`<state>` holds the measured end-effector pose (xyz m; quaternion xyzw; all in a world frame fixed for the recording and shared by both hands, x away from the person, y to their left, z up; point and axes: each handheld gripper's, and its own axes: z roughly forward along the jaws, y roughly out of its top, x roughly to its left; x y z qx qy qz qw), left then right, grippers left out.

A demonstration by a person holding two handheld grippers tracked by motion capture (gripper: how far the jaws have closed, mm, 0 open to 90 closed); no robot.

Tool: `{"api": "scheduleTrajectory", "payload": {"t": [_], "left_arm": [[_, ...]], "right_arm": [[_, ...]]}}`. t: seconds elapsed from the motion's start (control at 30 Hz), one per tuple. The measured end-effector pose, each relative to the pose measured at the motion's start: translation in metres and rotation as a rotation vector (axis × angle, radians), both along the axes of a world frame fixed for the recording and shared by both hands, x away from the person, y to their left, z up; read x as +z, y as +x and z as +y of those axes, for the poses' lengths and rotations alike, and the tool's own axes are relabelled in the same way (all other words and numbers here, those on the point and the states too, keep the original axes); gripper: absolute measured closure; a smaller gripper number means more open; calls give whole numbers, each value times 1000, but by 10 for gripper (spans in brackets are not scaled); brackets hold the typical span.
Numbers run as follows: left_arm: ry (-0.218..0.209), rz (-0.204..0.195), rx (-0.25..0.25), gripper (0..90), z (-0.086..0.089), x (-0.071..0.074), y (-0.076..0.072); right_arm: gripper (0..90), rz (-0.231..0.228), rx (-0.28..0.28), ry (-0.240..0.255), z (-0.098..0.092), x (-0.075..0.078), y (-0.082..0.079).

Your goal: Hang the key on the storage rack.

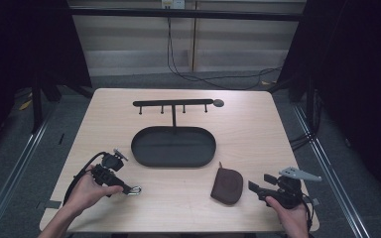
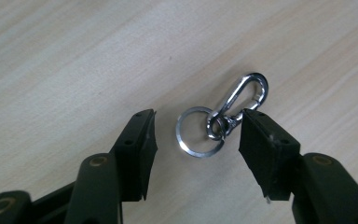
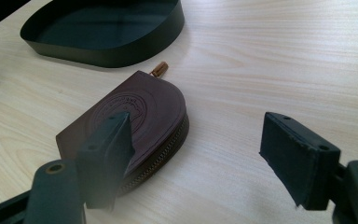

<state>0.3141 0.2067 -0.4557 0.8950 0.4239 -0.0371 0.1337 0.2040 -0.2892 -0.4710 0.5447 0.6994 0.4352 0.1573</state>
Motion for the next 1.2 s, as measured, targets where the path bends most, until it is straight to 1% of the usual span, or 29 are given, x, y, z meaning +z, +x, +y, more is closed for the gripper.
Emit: {"api": "scheduleTrajectory", "payload": {"t": [0.03, 0.07, 0.13, 0.2, 0.27, 0.33, 0.37, 0.4, 0.43, 0.57, 0.63, 0.67, 0.7, 0.77, 0.83, 0.87, 1.03, 1.1, 1.13, 1.2], "left_arm": [[0, 0, 0, 460, 0, 0, 0], [10, 7, -8, 460, 0, -1, 1], [17, 16, -8, 459, 0, -3, 2], [23, 16, -4, 459, -2, -4, 2], [40, 22, -13, 460, -4, -5, 2], [42, 31, -13, 468, -5, -7, 2], [47, 27, -14, 468, -6, -8, 2], [49, 35, -22, 476, -6, -9, 2], [46, 31, -17, 478, -7, -9, 2], [61, 29, -28, 499, -9, -9, 2], [59, 42, -36, 539, -10, -8, 2], [57, 41, -45, 554, -11, -8, 2], [57, 40, -42, 574, -11, -8, 1], [57, 44, -46, 581, -12, -8, 2], [47, 47, -55, 621, -10, -7, 4], [47, 56, -52, 633, -9, -7, 5], [46, 63, -61, 636, -9, -7, 6], [31, 65, -63, 650, -9, -5, 7], [23, 58, -68, 776, -9, -3, 8], [23, 58, -79, 767, -9, -1, 8]], "right_arm": [[250, 0, 0, 0, 0, 0, 0], [249, 0, 0, 0, 0, 0, 0], [246, 3, 0, 1, 0, 0, 0], [243, 6, 0, -1, 1, 0, 0], [242, 5, -3, 1, 0, 0, 0], [241, 9, -5, -2, 0, 0, 0], [241, 9, -5, -2, 0, 0, 0], [241, 9, -5, -3, 0, 0, 0], [241, 8, -5, -5, 1, 0, 0], [238, 10, -3, -4, 1, -1, 0], [238, 10, 2, -5, 1, 0, 0], [237, 11, 1, -5, 1, 0, 0], [238, 13, 2, -4, 1, -1, 1], [238, 12, 4, -4, 1, -1, 1], [237, 13, 3, -4, 1, -1, 1], [237, 14, 4, -4, 1, -1, 1], [237, 15, 4, -6, 1, -1, 1], [237, 16, 4, -8, 1, -1, 1], [237, 20, 2, -8, 1, -1, 1], [237, 21, 2, -8, 2, -1, 1]]}}
